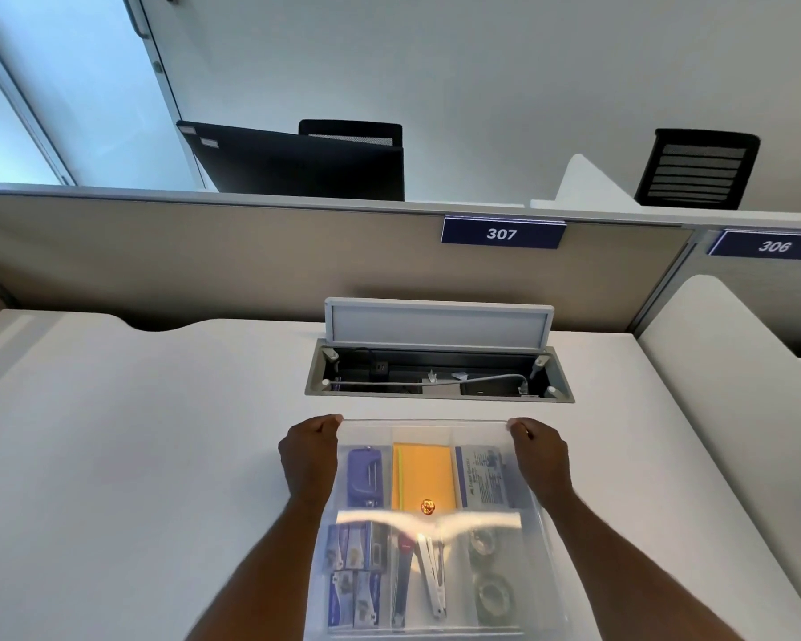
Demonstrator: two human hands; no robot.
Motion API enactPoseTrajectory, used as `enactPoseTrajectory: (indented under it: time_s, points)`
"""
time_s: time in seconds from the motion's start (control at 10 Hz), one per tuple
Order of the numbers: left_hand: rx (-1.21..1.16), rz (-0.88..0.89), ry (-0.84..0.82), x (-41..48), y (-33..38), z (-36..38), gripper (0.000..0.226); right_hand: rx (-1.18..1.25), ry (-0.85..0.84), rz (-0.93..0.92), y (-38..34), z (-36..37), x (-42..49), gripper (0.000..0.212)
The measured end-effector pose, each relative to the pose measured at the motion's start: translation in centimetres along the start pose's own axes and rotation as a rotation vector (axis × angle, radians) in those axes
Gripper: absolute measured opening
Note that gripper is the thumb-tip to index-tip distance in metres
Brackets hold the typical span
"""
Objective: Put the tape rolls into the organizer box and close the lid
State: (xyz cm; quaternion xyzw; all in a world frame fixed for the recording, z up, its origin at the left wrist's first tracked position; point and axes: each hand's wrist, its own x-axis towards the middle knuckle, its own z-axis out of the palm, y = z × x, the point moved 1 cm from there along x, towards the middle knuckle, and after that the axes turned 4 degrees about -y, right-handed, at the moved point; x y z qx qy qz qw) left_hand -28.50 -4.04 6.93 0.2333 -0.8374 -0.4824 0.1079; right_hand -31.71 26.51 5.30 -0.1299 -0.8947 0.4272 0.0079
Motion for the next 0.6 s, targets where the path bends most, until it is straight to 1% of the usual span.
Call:
enactPoseTrajectory:
  time_s: [0.2,0.3,0.4,0.5,0.6]
  points:
    - [0.010,0.031,0.021,0.0,-0.1,0.1,0.022,-0.048,0.038,-0.024,0.0,0.2,-0.2,0.034]
    - [0.036,0.053,-0.027,0.2,-0.2,-0.2,0.029,-0.121,0.073,-0.033,-0.5,0.0,-0.4,0.031]
    - [0.155,0.080,-0.145,0.3,0.1,-0.6,0.047,-0.340,0.107,-0.039,-1.5,-0.1,-1.2,0.034]
    - [0.371,0.105,-0.246,0.6,1.3,-0.6,0.060,-0.528,0.145,-0.106,-2.8,-0.3,-2.2,0.041]
    - [0.451,0.297,-0.232,0.3,4.1,-0.6,0.068,-0.650,0.148,-0.255,-4.2,-0.7,-2.5,0.055]
